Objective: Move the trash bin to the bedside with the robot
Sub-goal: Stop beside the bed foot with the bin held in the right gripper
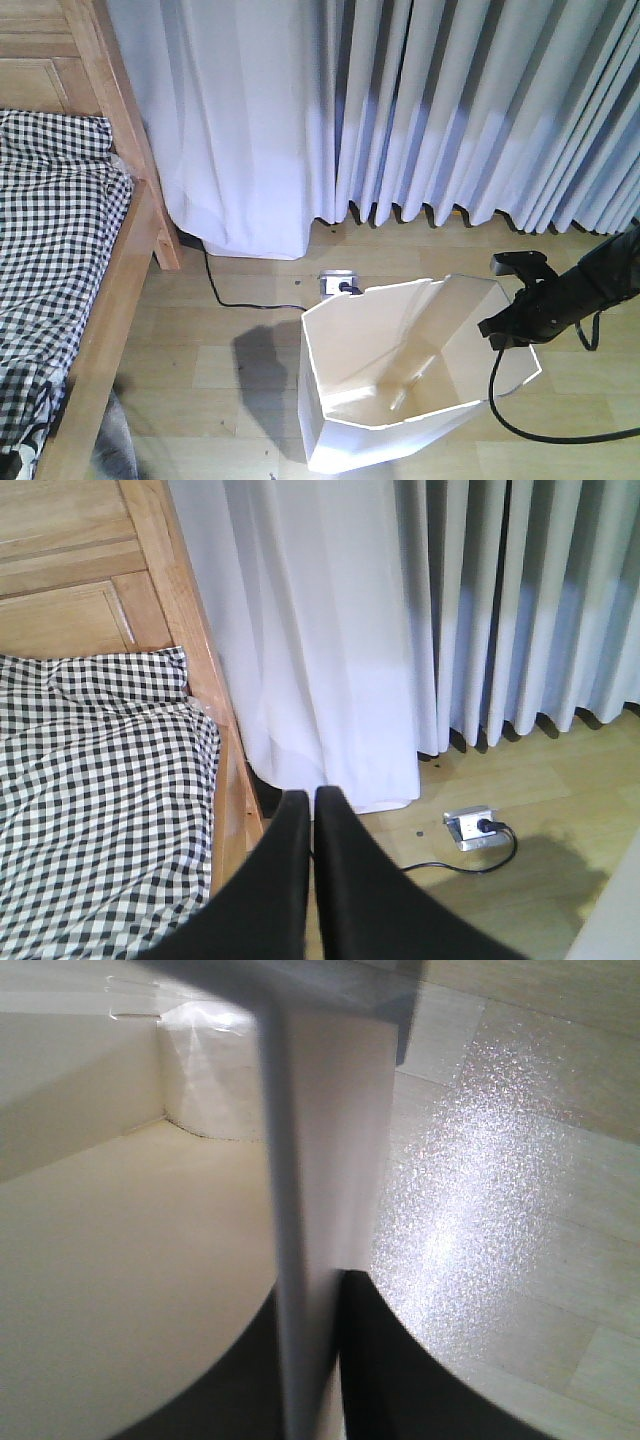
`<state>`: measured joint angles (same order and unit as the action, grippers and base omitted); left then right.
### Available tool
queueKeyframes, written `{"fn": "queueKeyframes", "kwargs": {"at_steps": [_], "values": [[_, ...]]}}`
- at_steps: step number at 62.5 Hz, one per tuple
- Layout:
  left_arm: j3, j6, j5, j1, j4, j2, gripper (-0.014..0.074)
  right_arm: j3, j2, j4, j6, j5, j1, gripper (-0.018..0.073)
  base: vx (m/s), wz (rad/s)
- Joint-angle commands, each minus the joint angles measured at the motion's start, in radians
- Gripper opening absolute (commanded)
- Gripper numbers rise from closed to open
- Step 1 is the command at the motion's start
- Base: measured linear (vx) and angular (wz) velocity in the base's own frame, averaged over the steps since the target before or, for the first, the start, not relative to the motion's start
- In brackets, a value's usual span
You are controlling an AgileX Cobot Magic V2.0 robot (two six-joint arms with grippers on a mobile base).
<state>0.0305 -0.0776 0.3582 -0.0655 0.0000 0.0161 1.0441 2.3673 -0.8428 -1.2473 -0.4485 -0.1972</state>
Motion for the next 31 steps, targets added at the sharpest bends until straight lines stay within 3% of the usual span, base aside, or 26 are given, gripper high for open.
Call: {"fn": "queueKeyframes", "kwargs": {"at_steps": [1,31], "values": [[0.018,0.005,-0.069,-0.001,0.0,0.02,-0.0007,0.015,-0.076,-0.053,0.005,-0.134,-0.002,0.0,0.08,0.02],[0.018,0.005,-0.069,-0.001,0.0,0.02,-0.0007,0.015,-0.076,-0.055,0.005,-0.134,-0.002,0.0,0.03,0.01]]}}
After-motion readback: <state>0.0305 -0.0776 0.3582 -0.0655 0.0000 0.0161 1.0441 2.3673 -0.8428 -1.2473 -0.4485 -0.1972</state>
